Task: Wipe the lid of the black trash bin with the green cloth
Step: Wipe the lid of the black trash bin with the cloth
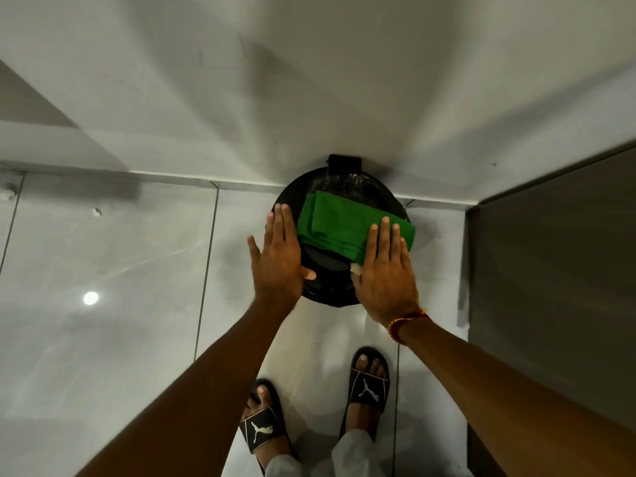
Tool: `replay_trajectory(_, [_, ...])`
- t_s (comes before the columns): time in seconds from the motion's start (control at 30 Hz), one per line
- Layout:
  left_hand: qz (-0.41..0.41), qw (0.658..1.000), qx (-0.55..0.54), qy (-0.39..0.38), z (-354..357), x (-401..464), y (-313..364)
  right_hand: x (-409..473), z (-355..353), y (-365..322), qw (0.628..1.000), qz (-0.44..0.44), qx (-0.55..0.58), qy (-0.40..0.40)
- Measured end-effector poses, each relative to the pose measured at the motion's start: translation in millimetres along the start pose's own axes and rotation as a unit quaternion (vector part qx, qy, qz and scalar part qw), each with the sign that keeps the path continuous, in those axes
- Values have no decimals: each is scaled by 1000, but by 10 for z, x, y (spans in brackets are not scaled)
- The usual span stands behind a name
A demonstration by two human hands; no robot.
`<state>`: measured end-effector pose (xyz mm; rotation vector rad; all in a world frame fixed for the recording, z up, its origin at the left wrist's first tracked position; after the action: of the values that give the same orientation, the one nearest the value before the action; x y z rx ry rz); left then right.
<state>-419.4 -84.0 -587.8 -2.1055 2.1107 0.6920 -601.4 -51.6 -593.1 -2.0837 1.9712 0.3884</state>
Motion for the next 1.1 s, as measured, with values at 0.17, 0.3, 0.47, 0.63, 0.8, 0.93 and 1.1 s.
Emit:
replay_trajectory(0.17, [4, 999, -21, -27, 73, 20, -16, 326, -195, 43, 995, 73, 64, 31])
replay_trajectory(0.3, [18, 999, -34, -29, 111, 3, -42, 663, -318, -57, 997, 48, 58, 30])
replay_trajectory(0.47, [40, 998, -39, -21, 137, -25, -87, 820, -277, -282, 999, -17, 30, 22])
replay_trajectory(0.63, [34, 997, -62, -8, 158, 9, -117, 942, -251, -498, 991, -123, 24, 37])
replay_trajectory(0.8, [22, 997, -68, -15, 168, 36, -117, 912, -187, -427, 989, -143, 23, 28])
replay_trajectory(0.93, [21, 998, -53, -25, 176, 32, -93, 837, -152, 93, 993, 30, 115, 22])
replay_trajectory(1.1, [30, 998, -49, -19, 205, -4, -44, 846, -163, 157, 988, 48, 149, 13])
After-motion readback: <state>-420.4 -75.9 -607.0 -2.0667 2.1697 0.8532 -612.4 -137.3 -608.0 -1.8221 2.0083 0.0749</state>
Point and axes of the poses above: each hand's wrist, its own x-axis towards the middle knuckle, its own z-axis out of the palm, y = z × x, the point moved 5 cm from there along x, towards the middle knuckle, and after that the axes turned 3 degrees about y, right-handed, at the moved point
